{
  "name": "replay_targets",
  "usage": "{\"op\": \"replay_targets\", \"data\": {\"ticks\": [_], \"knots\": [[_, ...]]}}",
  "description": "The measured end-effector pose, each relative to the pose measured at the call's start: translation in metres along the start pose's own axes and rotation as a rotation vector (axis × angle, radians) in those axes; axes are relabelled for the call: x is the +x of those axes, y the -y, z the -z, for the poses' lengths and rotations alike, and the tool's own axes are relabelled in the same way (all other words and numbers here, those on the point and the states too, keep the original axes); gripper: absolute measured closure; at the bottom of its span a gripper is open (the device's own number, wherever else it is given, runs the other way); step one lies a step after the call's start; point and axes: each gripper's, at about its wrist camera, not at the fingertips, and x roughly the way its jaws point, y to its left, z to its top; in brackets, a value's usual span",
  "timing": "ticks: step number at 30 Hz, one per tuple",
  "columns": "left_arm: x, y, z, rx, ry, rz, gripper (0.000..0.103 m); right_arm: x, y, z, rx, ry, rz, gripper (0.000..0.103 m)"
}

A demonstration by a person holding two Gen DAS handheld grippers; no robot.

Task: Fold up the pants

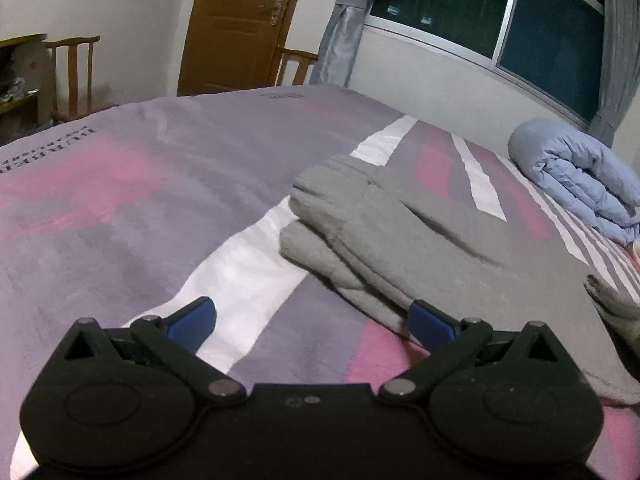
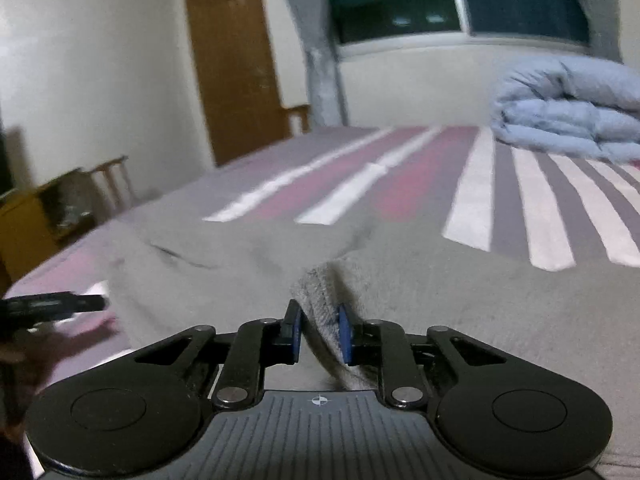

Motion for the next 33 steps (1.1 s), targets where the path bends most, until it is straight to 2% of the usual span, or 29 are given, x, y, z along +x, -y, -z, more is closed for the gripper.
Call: {"op": "replay_targets", "data": {"ticks": [2, 3, 5, 7, 10, 12, 13, 14, 15, 16, 18, 20, 23, 24, 26, 27, 29, 31, 32, 33], "knots": [[0.000, -0.001, 0.001, -0.004, -0.004, -0.003, 0.006, 0.020, 0.002, 0.011, -0.008, -0.111, -0.013, 0.078], [-0.001, -0.001, 0.001, -0.008, -0.002, -0.001, 0.006, 0.020, 0.004, 0.014, -0.006, -0.106, -0.018, 0.077], [-0.002, -0.002, 0.001, -0.011, 0.001, 0.003, 0.006, 0.009, 0.004, 0.010, -0.010, -0.087, -0.033, 0.066], [-0.002, -0.003, 0.002, -0.016, 0.002, 0.004, 0.006, -0.017, 0.008, 0.007, 0.002, -0.008, -0.067, 0.065], [-0.002, -0.002, 0.001, -0.012, 0.006, 0.001, 0.006, -0.059, 0.039, 0.004, 0.071, 0.083, 0.048, 0.065], [-0.002, -0.001, 0.002, -0.007, 0.006, -0.003, 0.006, -0.081, 0.073, 0.005, 0.144, 0.111, 0.190, 0.065], [-0.001, 0.000, 0.001, -0.004, 0.005, -0.005, 0.006, -0.085, 0.094, 0.007, 0.190, 0.090, 0.275, 0.065], [-0.001, 0.001, 0.001, -0.002, 0.005, -0.007, 0.006, -0.081, 0.113, 0.010, 0.234, 0.024, 0.346, 0.065], [0.000, 0.002, 0.001, -0.002, 0.004, -0.009, 0.006, -0.069, 0.134, 0.014, 0.286, -0.098, 0.369, 0.065], [0.000, 0.002, 0.000, -0.002, 0.004, -0.011, 0.006, -0.063, 0.148, 0.016, 0.308, -0.150, 0.329, 0.065], [0.000, 0.004, 0.000, 0.002, 0.006, -0.021, 0.006, -0.074, 0.158, 0.002, 0.325, -0.082, 0.307, 0.065], [0.000, 0.005, -0.003, -0.004, 0.018, -0.024, 0.006, -0.079, 0.169, -0.017, 0.334, -0.010, 0.338, 0.065], [0.001, 0.005, -0.009, -0.005, 0.062, -0.027, 0.006, -0.064, 0.182, -0.036, 0.327, 0.018, 0.356, 0.065], [0.004, 0.005, -0.011, -0.006, 0.057, -0.038, 0.006, -0.054, 0.187, -0.040, 0.300, -0.003, 0.375, 0.065], [0.014, 0.005, -0.011, -0.016, 0.014, -0.039, 0.006, -0.021, 0.200, -0.032, 0.315, -0.136, 0.376, 0.065], [0.017, 0.005, -0.010, -0.012, 0.005, -0.041, 0.006, -0.012, 0.207, -0.031, 0.333, -0.158, 0.366, 0.064], [0.018, 0.005, -0.010, -0.010, 0.004, -0.041, 0.006, -0.022, 0.208, -0.036, 0.372, -0.124, 0.341, 0.060], [0.018, 0.006, -0.009, -0.014, 0.006, -0.038, 0.006, -0.036, 0.204, -0.041, 0.348, -0.015, 0.340, 0.058], [0.018, 0.006, -0.008, -0.015, 0.007, -0.037, 0.006, -0.035, 0.202, -0.040, 0.329, -0.016, 0.362, 0.048], [0.018, 0.006, -0.008, -0.015, 0.009, -0.036, 0.006, -0.026, 0.207, -0.035, 0.331, -0.069, 0.369, 0.043]]}}
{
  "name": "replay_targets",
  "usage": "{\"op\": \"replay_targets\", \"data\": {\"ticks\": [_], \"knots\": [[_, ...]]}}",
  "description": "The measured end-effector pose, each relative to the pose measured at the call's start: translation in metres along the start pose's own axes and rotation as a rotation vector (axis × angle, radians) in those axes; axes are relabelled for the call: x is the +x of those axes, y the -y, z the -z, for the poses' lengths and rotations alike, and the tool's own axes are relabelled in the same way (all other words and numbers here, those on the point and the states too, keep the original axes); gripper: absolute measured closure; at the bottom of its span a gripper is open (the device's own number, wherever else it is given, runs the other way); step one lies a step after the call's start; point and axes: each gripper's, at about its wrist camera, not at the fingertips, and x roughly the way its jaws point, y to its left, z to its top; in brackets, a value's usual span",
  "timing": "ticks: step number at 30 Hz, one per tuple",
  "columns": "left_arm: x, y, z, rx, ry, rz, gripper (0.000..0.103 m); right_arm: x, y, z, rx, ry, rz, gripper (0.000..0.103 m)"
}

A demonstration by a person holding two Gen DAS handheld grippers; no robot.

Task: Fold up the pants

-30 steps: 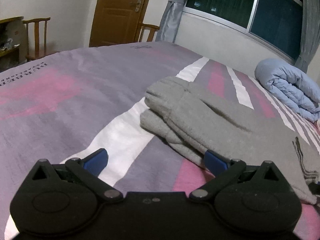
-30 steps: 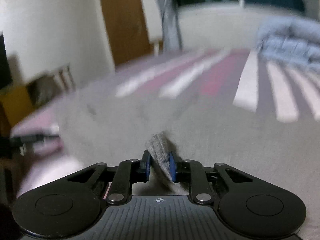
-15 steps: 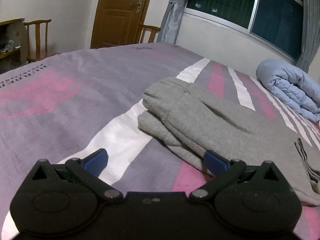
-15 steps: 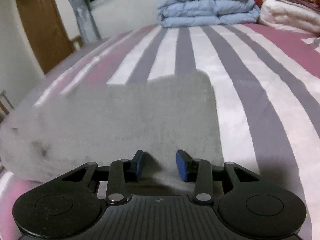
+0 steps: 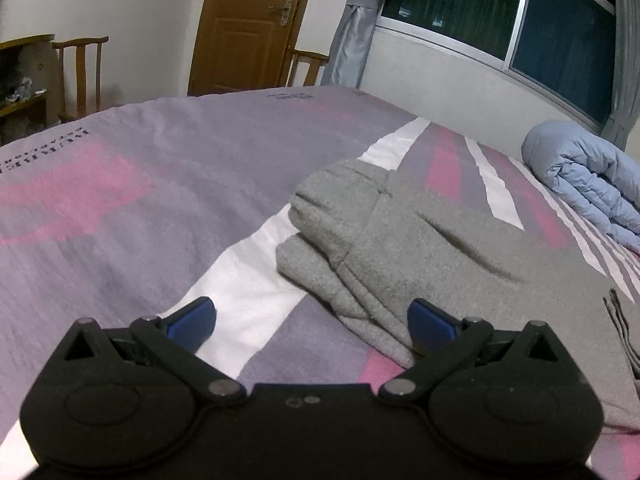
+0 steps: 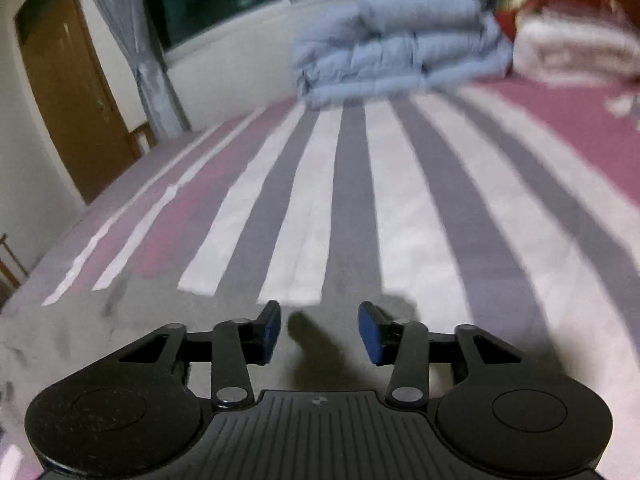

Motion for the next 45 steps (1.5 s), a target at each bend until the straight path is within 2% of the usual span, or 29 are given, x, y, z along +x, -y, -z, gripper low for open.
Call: {"op": "replay_targets", "data": {"ticks": [1, 2, 4, 6, 7, 8, 9, 10, 11, 13, 14, 15, 17, 21, 25, 28, 31, 35, 37, 41, 45], "knots": [[0.000, 0.000, 0.001, -0.001, 0.000, 0.002, 0.006, 0.013, 0.001, 0.004, -0.006, -0.070, -0.022, 0.031], [0.000, 0.000, 0.001, -0.001, 0.000, 0.001, 0.006, 0.014, -0.005, 0.007, -0.051, -0.080, -0.035, 0.026], [0.000, -0.001, 0.001, 0.000, 0.000, -0.001, 0.006, -0.007, -0.026, 0.008, -0.144, -0.020, 0.021, 0.026], [-0.001, -0.001, 0.002, 0.000, -0.001, -0.001, 0.006, -0.036, -0.039, 0.020, -0.167, 0.063, -0.085, 0.026], [-0.001, -0.002, 0.002, -0.001, 0.000, 0.000, 0.006, -0.043, -0.045, 0.031, -0.187, 0.076, -0.122, 0.026], [-0.002, -0.002, 0.002, -0.002, 0.001, 0.001, 0.006, -0.041, -0.051, 0.042, -0.217, 0.053, -0.122, 0.025], [-0.002, -0.002, 0.002, -0.002, 0.001, 0.002, 0.006, -0.032, -0.055, 0.056, -0.256, -0.030, -0.095, 0.024], [-0.003, -0.003, 0.003, -0.001, 0.001, 0.004, 0.006, -0.025, -0.056, 0.070, -0.297, -0.066, -0.074, 0.021], [-0.004, -0.003, 0.004, 0.000, 0.002, 0.005, 0.006, -0.032, -0.055, 0.076, -0.306, -0.021, -0.071, 0.021], [-0.005, -0.004, 0.004, 0.005, 0.001, 0.008, 0.006, -0.056, -0.048, 0.077, -0.236, 0.027, -0.095, 0.021], [-0.006, -0.003, 0.003, 0.007, 0.001, 0.010, 0.006, -0.070, -0.043, 0.078, -0.203, 0.081, -0.114, 0.021], [-0.008, -0.003, 0.002, 0.006, 0.005, 0.013, 0.006, -0.085, -0.039, 0.079, -0.186, 0.143, -0.103, 0.020], [-0.015, -0.004, 0.001, -0.015, 0.032, 0.037, 0.006, -0.110, -0.027, 0.087, -0.151, 0.211, -0.036, 0.009], [-0.024, 0.002, 0.000, 0.000, 0.067, 0.106, 0.006, -0.155, 0.006, 0.103, -0.043, 0.282, 0.038, 0.009], [-0.012, 0.008, 0.002, 0.014, -0.009, 0.096, 0.006, -0.174, 0.033, 0.113, 0.155, 0.262, 0.161, 0.009], [-0.009, 0.008, 0.003, 0.015, -0.015, 0.091, 0.006, -0.183, 0.044, 0.110, 0.230, 0.285, 0.196, 0.009], [-0.009, 0.008, 0.004, 0.007, -0.018, 0.092, 0.006, -0.184, 0.040, 0.112, 0.238, 0.251, 0.205, 0.009], [-0.009, 0.007, 0.004, -0.001, -0.018, 0.099, 0.006, -0.184, 0.032, 0.115, 0.222, 0.252, 0.227, 0.009], [-0.011, 0.005, 0.003, -0.016, -0.006, 0.109, 0.006, -0.168, 0.038, 0.113, 0.227, 0.249, 0.237, 0.008], [-0.012, -0.005, -0.002, -0.126, 0.048, 0.226, 0.006, -0.158, 0.045, 0.115, 0.230, 0.248, 0.247, 0.007], [0.009, -0.014, -0.007, -0.223, -0.010, 0.271, 0.011, -0.157, 0.045, 0.114, 0.227, 0.265, 0.252, 0.007]]}}
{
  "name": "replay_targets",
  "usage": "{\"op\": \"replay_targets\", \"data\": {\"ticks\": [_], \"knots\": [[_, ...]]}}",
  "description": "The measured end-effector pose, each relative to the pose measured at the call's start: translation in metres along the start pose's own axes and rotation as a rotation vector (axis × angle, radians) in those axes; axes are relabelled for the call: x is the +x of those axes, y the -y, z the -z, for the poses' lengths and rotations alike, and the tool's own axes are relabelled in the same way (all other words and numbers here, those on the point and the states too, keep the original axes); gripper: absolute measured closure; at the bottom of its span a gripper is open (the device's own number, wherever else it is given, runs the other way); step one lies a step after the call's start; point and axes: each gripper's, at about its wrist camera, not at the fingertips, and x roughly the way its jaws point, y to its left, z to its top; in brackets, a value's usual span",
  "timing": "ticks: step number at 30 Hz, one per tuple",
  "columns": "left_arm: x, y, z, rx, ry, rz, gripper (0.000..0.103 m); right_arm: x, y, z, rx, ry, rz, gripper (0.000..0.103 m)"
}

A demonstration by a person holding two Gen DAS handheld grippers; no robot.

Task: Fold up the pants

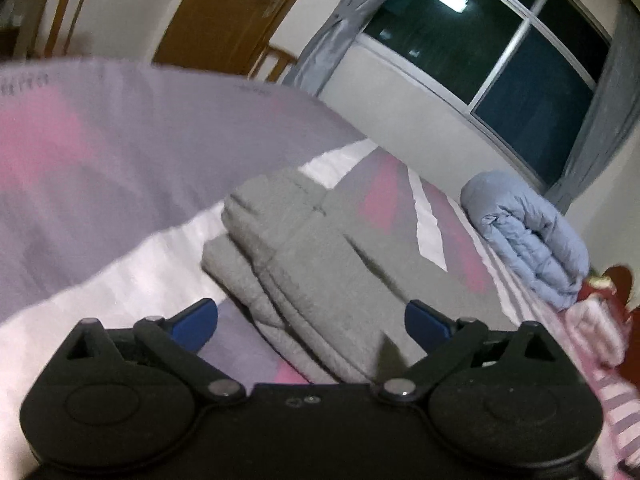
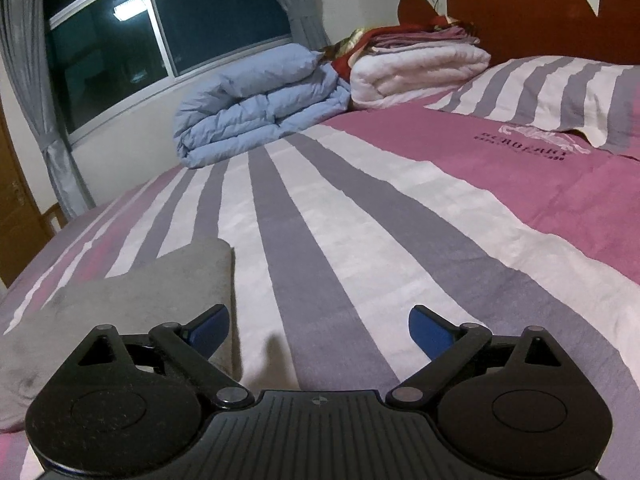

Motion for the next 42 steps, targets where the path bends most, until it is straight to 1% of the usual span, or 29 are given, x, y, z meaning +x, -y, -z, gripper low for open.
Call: {"op": "replay_targets", "data": {"ticks": [5, 9, 12, 17, 18, 19, 20, 21, 22, 25, 27, 29, 32, 36, 39, 42], "knots": [[0.014, -0.013, -0.003, -0.062, -0.028, 0.052, 0.011, -0.002, -0.001, -0.003, -0.006, 0.019, -0.012, 0.007], [0.028, -0.020, -0.004, -0.102, -0.052, 0.109, 0.011, 0.000, -0.002, -0.002, -0.006, 0.007, -0.011, 0.007], [0.037, -0.026, -0.007, -0.134, -0.052, 0.141, 0.011, 0.001, -0.007, -0.002, -0.031, 0.007, -0.013, 0.007], [0.048, -0.033, -0.011, -0.171, -0.027, 0.193, 0.012, 0.005, -0.020, 0.003, -0.092, -0.011, -0.059, 0.007], [0.048, -0.034, -0.012, -0.174, -0.023, 0.193, 0.019, 0.006, -0.021, 0.004, -0.101, -0.016, -0.061, 0.007], [0.046, -0.036, -0.011, -0.178, -0.018, 0.172, 0.064, 0.007, -0.023, 0.005, -0.105, -0.018, -0.061, 0.007], [0.048, -0.041, -0.009, -0.211, -0.032, 0.160, 0.078, 0.008, -0.024, 0.005, -0.107, -0.021, -0.062, 0.007], [0.050, -0.049, -0.006, -0.267, -0.041, 0.189, 0.078, 0.009, -0.024, 0.006, -0.107, -0.021, -0.062, 0.007], [0.048, -0.050, -0.005, -0.263, -0.030, 0.194, 0.079, 0.009, -0.023, 0.005, -0.103, -0.021, -0.063, 0.007], [0.042, -0.042, -0.004, -0.217, -0.008, 0.173, 0.079, 0.007, -0.016, 0.003, -0.072, -0.017, -0.071, 0.007], [0.040, -0.041, -0.004, -0.218, -0.004, 0.169, 0.079, 0.006, -0.008, 0.000, -0.043, -0.011, -0.069, 0.007], [0.035, -0.036, -0.004, -0.195, 0.005, 0.158, 0.079, 0.007, 0.001, -0.005, -0.008, -0.018, -0.073, 0.007], [0.021, -0.018, -0.006, -0.117, 0.044, 0.149, 0.079, 0.005, 0.013, -0.013, 0.027, -0.004, -0.059, 0.007], [0.009, 0.009, -0.006, -0.058, 0.086, 0.145, 0.080, 0.008, 0.032, -0.024, 0.092, -0.013, -0.080, 0.007], [0.003, 0.037, -0.004, 0.010, 0.117, 0.142, 0.080, 0.009, 0.044, -0.026, 0.138, -0.020, -0.089, 0.007], [0.002, 0.073, -0.001, 0.085, 0.124, 0.166, 0.080, 0.010, 0.059, -0.031, 0.197, -0.036, -0.108, 0.007]]}}
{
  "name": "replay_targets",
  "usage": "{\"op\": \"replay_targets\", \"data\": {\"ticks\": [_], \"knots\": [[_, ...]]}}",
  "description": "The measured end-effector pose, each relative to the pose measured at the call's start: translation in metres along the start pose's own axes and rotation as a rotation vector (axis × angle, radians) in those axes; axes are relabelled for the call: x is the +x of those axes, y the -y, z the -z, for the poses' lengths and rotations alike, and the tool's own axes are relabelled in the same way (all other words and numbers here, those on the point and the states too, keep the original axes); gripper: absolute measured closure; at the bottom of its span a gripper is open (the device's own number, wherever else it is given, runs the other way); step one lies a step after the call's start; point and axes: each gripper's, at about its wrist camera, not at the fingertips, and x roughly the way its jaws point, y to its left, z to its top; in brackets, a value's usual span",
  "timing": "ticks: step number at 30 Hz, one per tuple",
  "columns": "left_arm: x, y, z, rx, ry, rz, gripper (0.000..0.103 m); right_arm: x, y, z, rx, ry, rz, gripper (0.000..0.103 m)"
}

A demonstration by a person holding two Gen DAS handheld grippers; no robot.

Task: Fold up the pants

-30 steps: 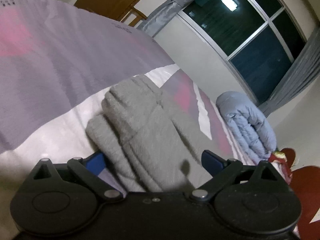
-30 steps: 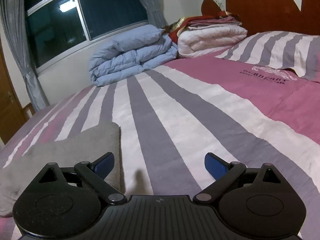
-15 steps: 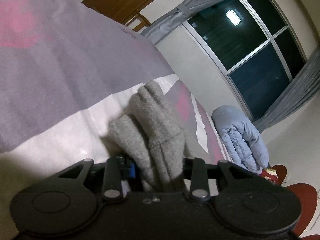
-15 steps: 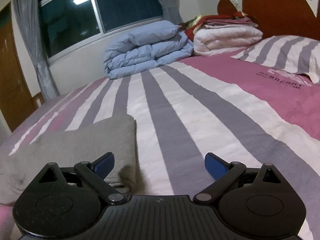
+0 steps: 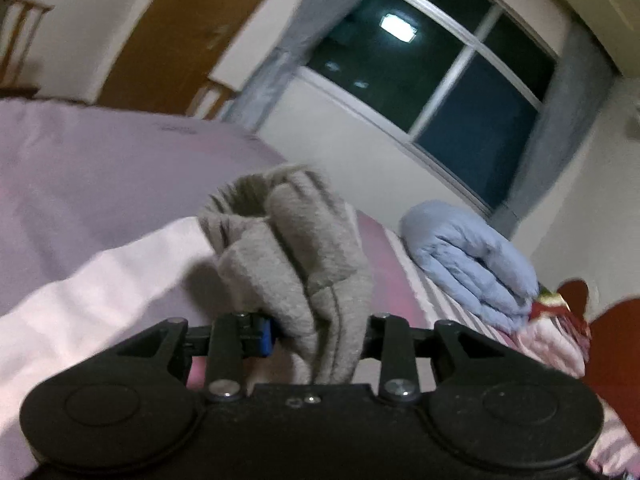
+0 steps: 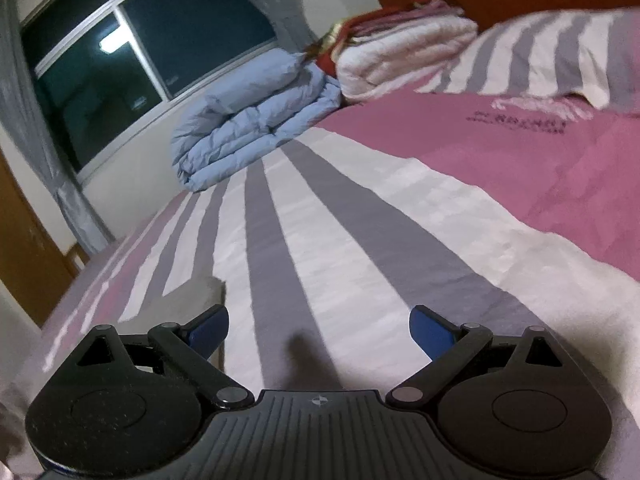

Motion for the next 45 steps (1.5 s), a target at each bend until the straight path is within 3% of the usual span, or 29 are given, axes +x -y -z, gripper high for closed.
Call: {"op": "replay_targets", "data": {"ticks": [6, 11, 15, 18, 24, 30, 32, 33, 34, 37, 45], "knots": [[0.031, 0.093, 0.027, 0.167, -0.068, 0.111, 0.081, 0.001, 0.032, -0.028, 0.104, -0.041, -0.006, 0.007], [0.036, 0.169, 0.060, 0.300, -0.092, 0.261, 0.081, -0.010, 0.038, -0.037, 0.020, -0.069, 0.008, 0.007], [0.046, 0.220, 0.100, 0.395, -0.185, 0.363, 0.081, -0.016, 0.031, -0.028, -0.065, -0.066, 0.023, 0.006], [0.051, 0.244, 0.134, 0.445, -0.250, 0.383, 0.081, -0.020, 0.029, -0.019, -0.066, -0.066, 0.019, 0.007], [0.052, 0.260, 0.170, 0.541, -0.281, 0.371, 0.081, -0.024, 0.032, -0.017, -0.046, -0.072, 0.013, 0.006], [0.072, 0.288, 0.179, 0.621, -0.301, 0.331, 0.076, -0.028, 0.033, -0.015, -0.031, -0.076, 0.021, 0.007], [0.074, 0.291, 0.185, 0.662, -0.314, 0.321, 0.057, -0.029, 0.033, -0.015, -0.020, -0.078, 0.025, 0.006], [0.072, 0.292, 0.187, 0.671, -0.315, 0.349, 0.025, -0.031, 0.033, -0.015, -0.016, -0.078, 0.026, 0.006], [0.068, 0.292, 0.189, 0.665, -0.299, 0.363, 0.006, -0.032, 0.032, -0.015, -0.014, -0.077, 0.026, 0.007], [0.061, 0.290, 0.188, 0.658, -0.298, 0.374, 0.025, -0.037, 0.029, -0.015, -0.019, -0.077, 0.030, 0.007], [0.044, 0.276, 0.178, 0.633, -0.281, 0.379, 0.029, -0.040, 0.018, -0.010, -0.018, -0.085, 0.028, 0.006]]}}
